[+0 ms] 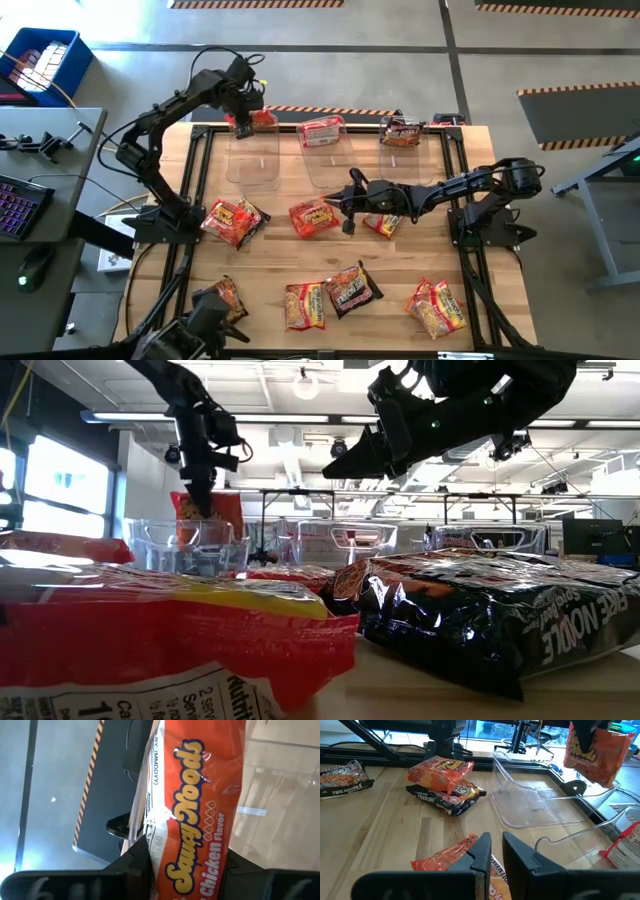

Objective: Sort Maruchan noodles
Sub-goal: Put the orange noodle pack into the left transparent bin

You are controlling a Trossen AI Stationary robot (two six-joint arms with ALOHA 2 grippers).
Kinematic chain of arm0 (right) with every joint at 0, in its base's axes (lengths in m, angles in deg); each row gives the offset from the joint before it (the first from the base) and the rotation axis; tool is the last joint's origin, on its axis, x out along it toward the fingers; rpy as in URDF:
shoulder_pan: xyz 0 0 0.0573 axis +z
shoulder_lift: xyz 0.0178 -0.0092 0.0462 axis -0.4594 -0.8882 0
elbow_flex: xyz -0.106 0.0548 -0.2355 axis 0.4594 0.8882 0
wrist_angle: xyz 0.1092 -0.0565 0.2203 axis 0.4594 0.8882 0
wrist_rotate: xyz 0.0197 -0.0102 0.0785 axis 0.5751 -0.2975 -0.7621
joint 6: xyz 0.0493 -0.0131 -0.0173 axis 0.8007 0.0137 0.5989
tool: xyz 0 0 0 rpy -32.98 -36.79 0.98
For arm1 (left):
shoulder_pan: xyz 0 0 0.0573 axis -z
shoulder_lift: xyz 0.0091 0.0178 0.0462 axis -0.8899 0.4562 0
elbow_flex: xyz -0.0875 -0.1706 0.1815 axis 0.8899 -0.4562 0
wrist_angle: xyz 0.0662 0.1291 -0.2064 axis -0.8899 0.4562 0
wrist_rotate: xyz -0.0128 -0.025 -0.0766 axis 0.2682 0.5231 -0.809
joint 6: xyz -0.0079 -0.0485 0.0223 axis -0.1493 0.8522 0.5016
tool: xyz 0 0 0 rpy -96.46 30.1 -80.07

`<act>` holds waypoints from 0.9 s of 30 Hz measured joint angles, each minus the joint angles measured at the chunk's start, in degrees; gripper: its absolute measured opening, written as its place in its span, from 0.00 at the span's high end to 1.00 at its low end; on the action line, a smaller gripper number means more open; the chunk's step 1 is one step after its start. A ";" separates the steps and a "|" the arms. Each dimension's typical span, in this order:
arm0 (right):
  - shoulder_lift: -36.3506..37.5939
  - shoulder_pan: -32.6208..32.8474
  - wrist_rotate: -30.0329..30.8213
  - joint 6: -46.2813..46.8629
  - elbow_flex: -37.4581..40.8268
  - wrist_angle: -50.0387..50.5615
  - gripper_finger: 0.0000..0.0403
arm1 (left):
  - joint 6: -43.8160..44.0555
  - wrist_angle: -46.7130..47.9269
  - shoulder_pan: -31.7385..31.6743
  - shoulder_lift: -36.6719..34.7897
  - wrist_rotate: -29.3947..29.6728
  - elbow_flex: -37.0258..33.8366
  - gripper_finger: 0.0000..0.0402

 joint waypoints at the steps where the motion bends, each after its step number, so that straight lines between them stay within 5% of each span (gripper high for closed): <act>1: 0.00 0.00 0.00 0.00 -0.01 0.00 0.93 | -0.06 -0.14 0.00 0.18 -0.08 -0.24 0.77; 16: 0.00 0.02 -0.01 0.00 0.00 -0.23 0.93 | -5.69 -2.70 -1.13 10.47 0.03 -0.51 0.77; 27: 0.00 0.02 -0.02 0.00 -0.01 -0.24 0.93 | -4.44 -5.41 -1.40 12.12 0.21 -0.51 0.60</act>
